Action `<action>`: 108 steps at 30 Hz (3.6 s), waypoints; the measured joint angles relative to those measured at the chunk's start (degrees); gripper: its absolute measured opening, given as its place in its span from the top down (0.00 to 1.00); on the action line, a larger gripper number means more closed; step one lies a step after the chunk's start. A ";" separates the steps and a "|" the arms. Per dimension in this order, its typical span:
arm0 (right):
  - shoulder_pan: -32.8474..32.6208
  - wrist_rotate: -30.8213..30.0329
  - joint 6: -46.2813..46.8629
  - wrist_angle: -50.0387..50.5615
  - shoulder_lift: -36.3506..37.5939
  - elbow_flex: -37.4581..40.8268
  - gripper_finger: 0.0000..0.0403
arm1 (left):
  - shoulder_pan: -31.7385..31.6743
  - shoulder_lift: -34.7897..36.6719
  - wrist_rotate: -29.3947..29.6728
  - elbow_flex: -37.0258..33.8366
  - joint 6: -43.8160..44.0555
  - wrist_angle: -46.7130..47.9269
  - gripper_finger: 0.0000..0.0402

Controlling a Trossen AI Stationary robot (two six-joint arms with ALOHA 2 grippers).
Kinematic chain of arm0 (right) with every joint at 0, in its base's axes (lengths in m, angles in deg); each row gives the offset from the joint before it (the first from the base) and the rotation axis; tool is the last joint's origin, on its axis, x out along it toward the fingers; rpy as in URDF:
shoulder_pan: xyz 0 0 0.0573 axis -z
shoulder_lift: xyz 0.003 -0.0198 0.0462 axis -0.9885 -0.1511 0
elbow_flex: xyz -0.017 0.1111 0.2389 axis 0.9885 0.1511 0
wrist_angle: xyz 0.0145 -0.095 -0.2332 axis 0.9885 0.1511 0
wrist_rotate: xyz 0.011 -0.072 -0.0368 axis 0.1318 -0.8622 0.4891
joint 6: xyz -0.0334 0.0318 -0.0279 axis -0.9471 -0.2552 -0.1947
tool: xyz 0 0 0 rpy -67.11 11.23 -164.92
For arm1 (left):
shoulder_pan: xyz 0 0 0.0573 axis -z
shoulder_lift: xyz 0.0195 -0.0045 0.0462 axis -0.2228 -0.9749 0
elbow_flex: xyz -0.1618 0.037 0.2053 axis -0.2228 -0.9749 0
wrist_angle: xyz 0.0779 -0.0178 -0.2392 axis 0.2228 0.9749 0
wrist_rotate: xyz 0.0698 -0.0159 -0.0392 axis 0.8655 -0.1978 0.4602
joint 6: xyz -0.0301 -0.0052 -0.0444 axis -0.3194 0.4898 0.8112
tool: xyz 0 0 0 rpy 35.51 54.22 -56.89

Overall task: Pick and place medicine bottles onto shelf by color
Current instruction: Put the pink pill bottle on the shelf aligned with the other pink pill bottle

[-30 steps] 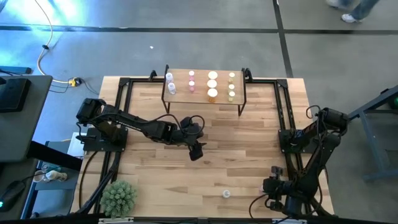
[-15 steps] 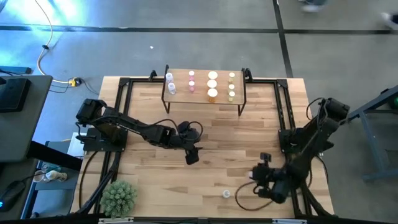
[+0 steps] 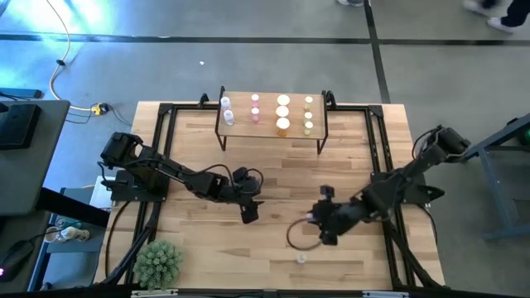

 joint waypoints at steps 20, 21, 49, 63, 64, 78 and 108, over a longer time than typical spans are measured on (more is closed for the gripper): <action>15.77 13.36 -12.69 -13.21 0.00 0.00 0.73 | 1.70 0.00 -3.72 -0.15 -9.09 -22.26 0.39; 16.23 13.36 -12.70 -13.23 -0.01 0.00 0.73 | 1.70 0.00 -3.72 -0.15 -9.08 -23.29 0.39; 20.91 16.36 -11.57 -23.35 -1.42 0.00 0.73 | -1.20 0.00 -3.65 -0.15 -4.55 -26.97 0.47; 21.05 16.33 -11.81 -22.98 -1.41 0.00 0.73 | -1.17 0.00 -5.19 -0.15 -6.11 -27.08 0.74; 21.05 16.38 -11.86 -22.95 -1.40 0.00 0.73 | -1.19 0.00 -5.78 -0.15 -6.12 -27.08 0.75; 21.02 16.40 -12.33 -22.96 -1.41 0.00 0.73 | -1.01 0.00 -6.83 -0.15 -7.76 -27.08 0.75; 21.12 15.90 -17.15 -19.82 17.93 -0.04 0.49 | 0.13 0.52 17.60 -0.32 -14.49 -30.27 0.75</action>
